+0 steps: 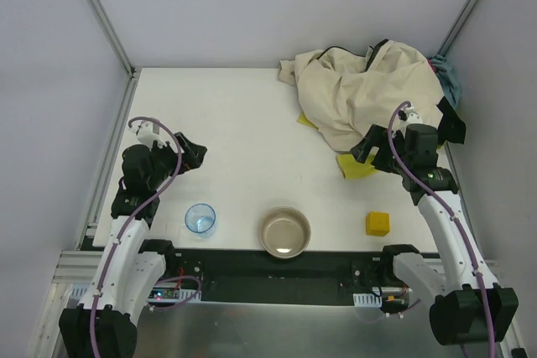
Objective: Pick out a specific cloth from the pile
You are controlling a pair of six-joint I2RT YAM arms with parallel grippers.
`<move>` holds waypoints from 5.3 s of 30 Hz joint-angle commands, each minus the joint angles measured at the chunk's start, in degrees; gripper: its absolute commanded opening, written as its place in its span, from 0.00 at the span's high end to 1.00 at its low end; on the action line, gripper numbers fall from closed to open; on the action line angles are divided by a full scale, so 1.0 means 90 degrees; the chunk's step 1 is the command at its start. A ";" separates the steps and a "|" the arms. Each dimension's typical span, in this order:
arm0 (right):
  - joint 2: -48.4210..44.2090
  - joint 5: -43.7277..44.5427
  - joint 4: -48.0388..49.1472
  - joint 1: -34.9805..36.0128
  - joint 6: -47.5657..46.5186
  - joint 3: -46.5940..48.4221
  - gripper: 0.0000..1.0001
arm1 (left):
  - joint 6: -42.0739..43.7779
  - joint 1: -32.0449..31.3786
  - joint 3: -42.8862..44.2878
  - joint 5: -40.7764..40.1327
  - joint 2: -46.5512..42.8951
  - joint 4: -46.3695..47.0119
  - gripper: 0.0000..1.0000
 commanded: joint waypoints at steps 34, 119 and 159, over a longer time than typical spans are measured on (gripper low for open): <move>0.0485 0.1205 0.0072 -0.1829 0.0769 -0.0436 0.04 | 0.1377 -0.3539 0.1991 -0.3779 0.2107 -0.1080 0.01; 0.5757 0.1681 0.1167 -0.2210 0.1755 0.7571 0.99 | 0.1426 -0.3539 0.4325 -0.2089 0.3923 -0.1539 0.01; 0.4844 0.1613 -0.1128 -0.1976 0.0926 0.6178 0.04 | 0.0606 -0.3608 0.3387 -0.1132 0.3201 -0.0866 0.01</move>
